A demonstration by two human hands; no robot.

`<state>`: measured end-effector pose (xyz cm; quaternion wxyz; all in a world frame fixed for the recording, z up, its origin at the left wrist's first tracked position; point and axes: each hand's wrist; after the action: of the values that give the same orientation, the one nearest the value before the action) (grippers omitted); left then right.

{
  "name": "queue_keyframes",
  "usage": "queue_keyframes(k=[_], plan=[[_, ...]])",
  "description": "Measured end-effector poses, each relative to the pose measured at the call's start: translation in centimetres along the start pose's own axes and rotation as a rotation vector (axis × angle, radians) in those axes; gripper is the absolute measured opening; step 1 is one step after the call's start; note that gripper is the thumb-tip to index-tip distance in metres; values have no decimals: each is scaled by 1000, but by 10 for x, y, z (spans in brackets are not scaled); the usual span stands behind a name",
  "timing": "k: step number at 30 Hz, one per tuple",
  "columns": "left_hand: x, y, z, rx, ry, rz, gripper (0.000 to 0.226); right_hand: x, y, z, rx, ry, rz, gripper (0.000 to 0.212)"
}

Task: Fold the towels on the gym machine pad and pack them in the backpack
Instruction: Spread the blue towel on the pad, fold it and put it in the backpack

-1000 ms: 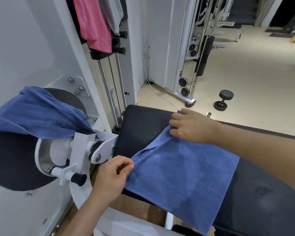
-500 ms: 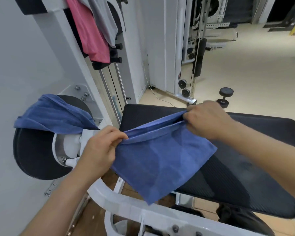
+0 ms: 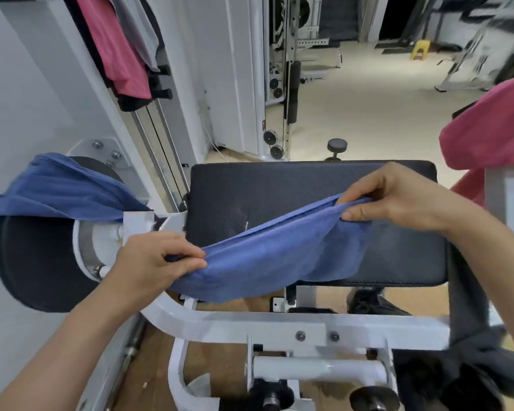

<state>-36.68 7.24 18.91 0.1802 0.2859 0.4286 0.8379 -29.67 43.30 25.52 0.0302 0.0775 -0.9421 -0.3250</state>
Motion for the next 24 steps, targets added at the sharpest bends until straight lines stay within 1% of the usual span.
queue_keyframes(k=[2,3,5,7,10,12,13,14,15,16,18,21,24], plan=[[-12,-2,-8,-30,48,-84,35,-9,-10,2,-125,-42,43,17],[-15,-3,-14,-40,91,-100,41,-13,-15,3,-167,-55,56,15],[-14,-4,-23,-71,168,-81,43,-21,-20,5,-144,-52,82,16],[-8,-5,-27,-110,199,-49,49,-28,-20,9,-78,-45,115,19],[14,-10,-24,-122,165,-49,42,-25,-14,21,-54,-72,159,18],[34,-18,-23,-121,133,-43,37,-16,-6,35,-51,-127,162,27],[46,-23,-25,-112,107,-32,38,-9,-1,44,-70,-153,160,31],[59,-29,-28,-105,83,-22,40,-1,5,52,-95,-175,161,30],[73,-37,-32,-105,70,-5,42,8,10,62,-108,-196,168,23],[88,-45,-37,-107,76,10,44,18,16,72,-109,-215,179,17],[120,-63,-43,-122,122,53,47,40,25,98,-137,-249,200,15],[162,-92,-46,-103,214,115,46,74,32,139,-293,-311,237,12],[194,-115,-51,-60,270,144,38,103,34,174,-354,-346,295,25]])
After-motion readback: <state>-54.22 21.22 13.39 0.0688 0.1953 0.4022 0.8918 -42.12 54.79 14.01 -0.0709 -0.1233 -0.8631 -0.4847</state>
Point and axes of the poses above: each hand's wrist, its own x-axis towards the middle knuckle, its own y-axis out of the back of the hand, z = x × y, and after that the axes turned 3 degrees about x, right-handed
